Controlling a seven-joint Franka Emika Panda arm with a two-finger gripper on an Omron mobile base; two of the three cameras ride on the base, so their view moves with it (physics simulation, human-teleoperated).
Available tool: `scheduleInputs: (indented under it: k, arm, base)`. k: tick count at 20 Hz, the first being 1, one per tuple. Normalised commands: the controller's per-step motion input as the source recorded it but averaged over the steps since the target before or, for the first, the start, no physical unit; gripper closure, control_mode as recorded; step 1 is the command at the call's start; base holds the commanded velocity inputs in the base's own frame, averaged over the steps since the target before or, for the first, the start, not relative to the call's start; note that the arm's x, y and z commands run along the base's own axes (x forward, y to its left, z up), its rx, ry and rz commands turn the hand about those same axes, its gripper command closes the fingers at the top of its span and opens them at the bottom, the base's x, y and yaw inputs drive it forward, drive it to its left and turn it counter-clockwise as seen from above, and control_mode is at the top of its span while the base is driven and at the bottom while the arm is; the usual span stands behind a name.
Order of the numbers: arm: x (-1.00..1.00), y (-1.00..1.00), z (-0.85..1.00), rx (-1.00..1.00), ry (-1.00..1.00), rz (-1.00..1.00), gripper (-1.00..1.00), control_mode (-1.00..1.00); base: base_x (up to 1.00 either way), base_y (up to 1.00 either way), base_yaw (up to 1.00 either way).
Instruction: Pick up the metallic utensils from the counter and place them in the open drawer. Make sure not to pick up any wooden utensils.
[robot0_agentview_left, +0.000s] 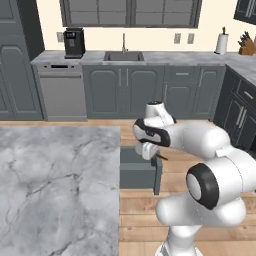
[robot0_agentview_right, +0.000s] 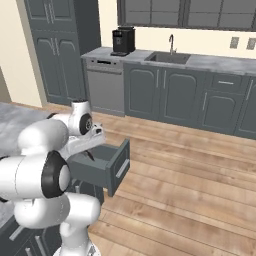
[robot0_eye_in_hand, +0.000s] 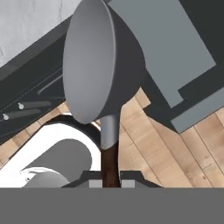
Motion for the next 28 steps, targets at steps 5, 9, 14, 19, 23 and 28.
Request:
scheduleInputs:
  k: [5, 9, 14, 19, 23, 28]
  arm:
    - [0.28, 0.09, -0.06, 0.00, 0.08, 0.00, 1.00, -1.00]
    - [0.30, 0.04, -0.10, 0.00, 0.00, 0.00, 1.00, -1.00]
    - [0.45, 0.00, -0.23, 0.00, 0.00, 0.00, 1.00, -1.00]
    - [0.61, 0.00, -0.39, 0.00, 0.00, 0.00, 1.00, -1.00]
    - [0.62, 0.00, -0.26, 0.00, 0.00, 0.00, 1.00, -1.00]
    - [0.54, 0.00, -0.29, 0.00, 0.00, 0.00, 1.00, -1.00]
  base:
    - [0.00, 0.00, 0.00]
    - [0.00, 0.00, 0.00]
    - [0.00, 0.00, 0.00]
    - [0.00, 0.00, 0.00]
    - [0.00, 0.00, 0.00]
    - [0.00, 0.00, 0.00]
